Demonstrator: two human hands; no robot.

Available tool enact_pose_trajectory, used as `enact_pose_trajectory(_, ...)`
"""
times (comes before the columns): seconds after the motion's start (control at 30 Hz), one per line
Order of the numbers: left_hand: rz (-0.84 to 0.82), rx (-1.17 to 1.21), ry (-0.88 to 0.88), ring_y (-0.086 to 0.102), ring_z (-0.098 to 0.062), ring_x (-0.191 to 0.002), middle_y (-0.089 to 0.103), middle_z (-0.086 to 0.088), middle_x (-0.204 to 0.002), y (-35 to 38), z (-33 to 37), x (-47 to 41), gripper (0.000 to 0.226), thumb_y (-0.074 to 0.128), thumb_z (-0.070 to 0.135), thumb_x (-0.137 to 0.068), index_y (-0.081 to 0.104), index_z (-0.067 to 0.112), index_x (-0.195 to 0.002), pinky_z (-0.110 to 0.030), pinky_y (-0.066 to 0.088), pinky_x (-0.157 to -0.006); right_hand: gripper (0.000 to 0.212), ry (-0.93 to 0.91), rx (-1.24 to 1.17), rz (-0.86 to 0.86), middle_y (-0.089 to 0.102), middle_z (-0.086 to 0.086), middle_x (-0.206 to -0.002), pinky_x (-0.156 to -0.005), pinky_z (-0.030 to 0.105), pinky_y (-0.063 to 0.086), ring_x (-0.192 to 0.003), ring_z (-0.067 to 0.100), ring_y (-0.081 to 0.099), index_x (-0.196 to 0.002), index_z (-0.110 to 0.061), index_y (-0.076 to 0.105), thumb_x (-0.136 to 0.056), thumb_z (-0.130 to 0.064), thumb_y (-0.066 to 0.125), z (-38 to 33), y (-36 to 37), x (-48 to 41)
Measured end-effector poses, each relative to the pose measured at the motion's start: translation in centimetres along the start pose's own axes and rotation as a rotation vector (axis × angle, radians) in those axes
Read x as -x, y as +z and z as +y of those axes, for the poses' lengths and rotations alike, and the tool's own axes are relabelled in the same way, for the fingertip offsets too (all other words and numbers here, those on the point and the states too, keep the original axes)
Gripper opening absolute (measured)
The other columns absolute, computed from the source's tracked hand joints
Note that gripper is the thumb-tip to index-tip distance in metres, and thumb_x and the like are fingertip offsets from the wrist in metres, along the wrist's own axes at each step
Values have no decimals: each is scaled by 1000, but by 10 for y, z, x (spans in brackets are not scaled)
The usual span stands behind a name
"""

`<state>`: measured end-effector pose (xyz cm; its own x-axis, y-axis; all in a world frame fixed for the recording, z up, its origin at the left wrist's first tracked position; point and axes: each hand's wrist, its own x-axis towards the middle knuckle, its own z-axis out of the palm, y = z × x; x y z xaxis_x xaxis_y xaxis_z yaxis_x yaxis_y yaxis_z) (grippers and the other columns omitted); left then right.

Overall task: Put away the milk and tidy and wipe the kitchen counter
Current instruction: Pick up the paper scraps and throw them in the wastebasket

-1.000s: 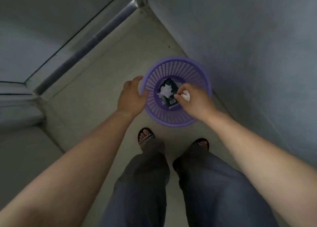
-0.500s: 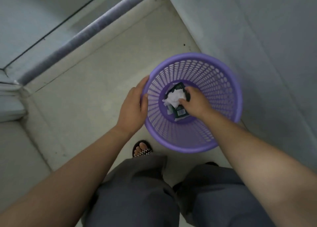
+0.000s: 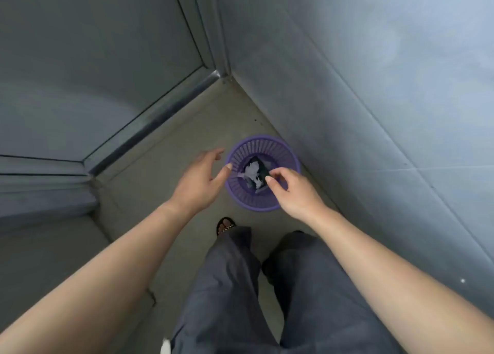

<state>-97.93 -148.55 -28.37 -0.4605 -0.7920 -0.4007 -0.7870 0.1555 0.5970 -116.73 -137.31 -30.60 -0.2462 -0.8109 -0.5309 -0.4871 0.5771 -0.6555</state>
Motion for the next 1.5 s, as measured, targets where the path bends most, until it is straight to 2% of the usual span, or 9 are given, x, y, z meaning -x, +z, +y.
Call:
enact_pose_trajectory(0.33,37,164,98,53,-4,-108,57,11,-114,-182,141,173,30,48,37,-93,53,27,-121,-23,38,-90,18,-169,-224,104,54,-17,-109,-87,23,44,-101,-2,51,-104,-29,58,-91,-37,48,-173,-123,209)
enact_pose_trajectory(0.47,42,264,133,52,4,-109,59,17,-114,-204,155,224,29,48,43,-91,54,34,-118,-16,38,-88,30,-230,-245,172,55,-16,-110,-87,28,48,-104,2,52,-109,-25,58,-88,-42,46,-199,-141,250)
enact_pose_trajectory(0.6,40,348,145,56,3,-106,62,21,-107,-202,157,256,32,42,54,-85,55,41,-111,-23,42,-87,32,-257,-284,199,56,-13,-110,-87,32,49,-104,6,54,-110,-22,59,-88,-42,45,-206,-141,273)
enact_pose_trajectory(0.73,80,400,94,56,3,-103,63,22,-106,-191,158,274,30,41,56,-84,56,45,-107,-22,42,-84,27,-269,-294,152,57,-17,-108,-84,26,47,-102,2,53,-105,-27,60,-88,-42,45,-199,-139,285)
enact_pose_trajectory(0.87,161,463,11,55,5,-103,63,21,-106,-179,169,293,26,42,52,-85,56,45,-106,-17,40,-82,18,-311,-248,24,57,-24,-106,-78,12,42,-100,-3,54,-102,-39,57,-89,-43,45,-190,-150,289)
enact_pose_trajectory(0.97,266,489,-76,55,5,-103,63,22,-105,-167,179,314,24,43,46,-87,57,42,-107,-18,40,-83,16,-354,-180,-99,58,-19,-108,-75,7,40,-96,-5,54,-105,-33,59,-94,-35,48,-185,-163,284)
enact_pose_trajectory(1.13,431,581,-287,56,4,-101,64,17,-107,-119,189,365,23,44,43,-88,58,42,-106,-3,36,-76,18,-483,-52,-296,60,-13,-106,-76,5,38,-93,-3,54,-105,-28,60,-93,-35,48,-182,-168,273)
enact_pose_trajectory(1.27,609,717,-496,57,2,-104,65,16,-106,-70,201,422,24,45,44,-86,59,41,-105,-4,38,-80,18,-557,62,-500,60,-11,-107,-80,6,39,-97,-5,53,-105,-30,59,-93,-36,47,-175,-150,282)
enact_pose_trajectory(1.5,1025,867,-812,59,0,-101,66,15,-105,-16,222,527,28,46,42,-84,61,34,-106,-3,39,-77,18,-760,302,-922,60,-13,-104,-75,1,35,-95,-11,52,-105,-27,59,-94,-33,46,-203,-89,328)
